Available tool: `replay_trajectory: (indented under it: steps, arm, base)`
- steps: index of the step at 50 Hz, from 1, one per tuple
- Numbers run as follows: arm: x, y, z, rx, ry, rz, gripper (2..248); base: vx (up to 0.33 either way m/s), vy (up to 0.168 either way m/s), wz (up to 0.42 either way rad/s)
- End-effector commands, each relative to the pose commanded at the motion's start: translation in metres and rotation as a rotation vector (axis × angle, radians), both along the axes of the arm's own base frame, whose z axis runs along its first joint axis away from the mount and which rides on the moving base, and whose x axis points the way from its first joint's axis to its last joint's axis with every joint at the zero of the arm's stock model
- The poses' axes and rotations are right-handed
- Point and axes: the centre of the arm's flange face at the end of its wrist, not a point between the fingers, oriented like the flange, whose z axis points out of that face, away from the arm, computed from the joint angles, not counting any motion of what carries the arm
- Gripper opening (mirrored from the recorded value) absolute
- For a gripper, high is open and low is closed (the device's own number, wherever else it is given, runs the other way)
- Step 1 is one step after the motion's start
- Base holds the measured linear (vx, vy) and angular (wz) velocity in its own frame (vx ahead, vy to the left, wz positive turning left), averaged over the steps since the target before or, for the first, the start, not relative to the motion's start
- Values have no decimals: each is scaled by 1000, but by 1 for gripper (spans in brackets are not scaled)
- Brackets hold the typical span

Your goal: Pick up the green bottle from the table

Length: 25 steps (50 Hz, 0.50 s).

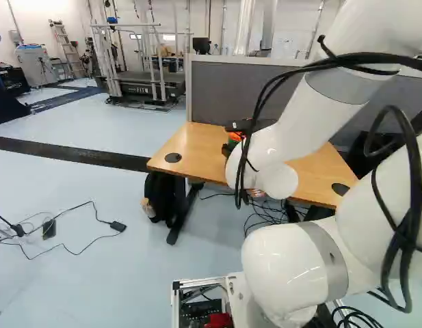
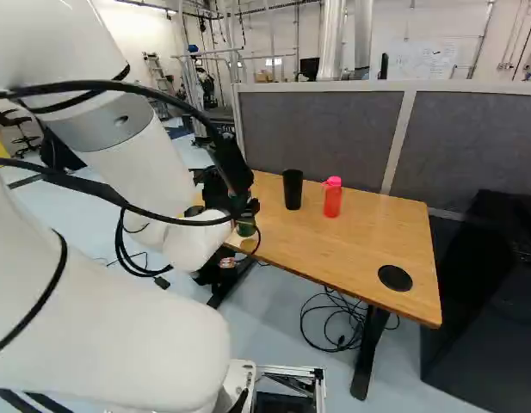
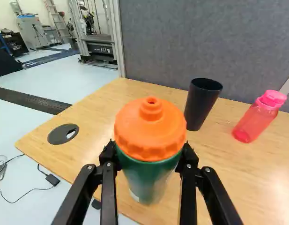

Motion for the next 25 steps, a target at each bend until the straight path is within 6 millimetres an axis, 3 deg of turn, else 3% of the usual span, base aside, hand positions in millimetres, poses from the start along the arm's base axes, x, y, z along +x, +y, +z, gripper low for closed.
replay_trajectory:
  steps: [25]
  arm:
    - [-3,0,-2,0,2,1,120]
  base:
    - [0,0,0]
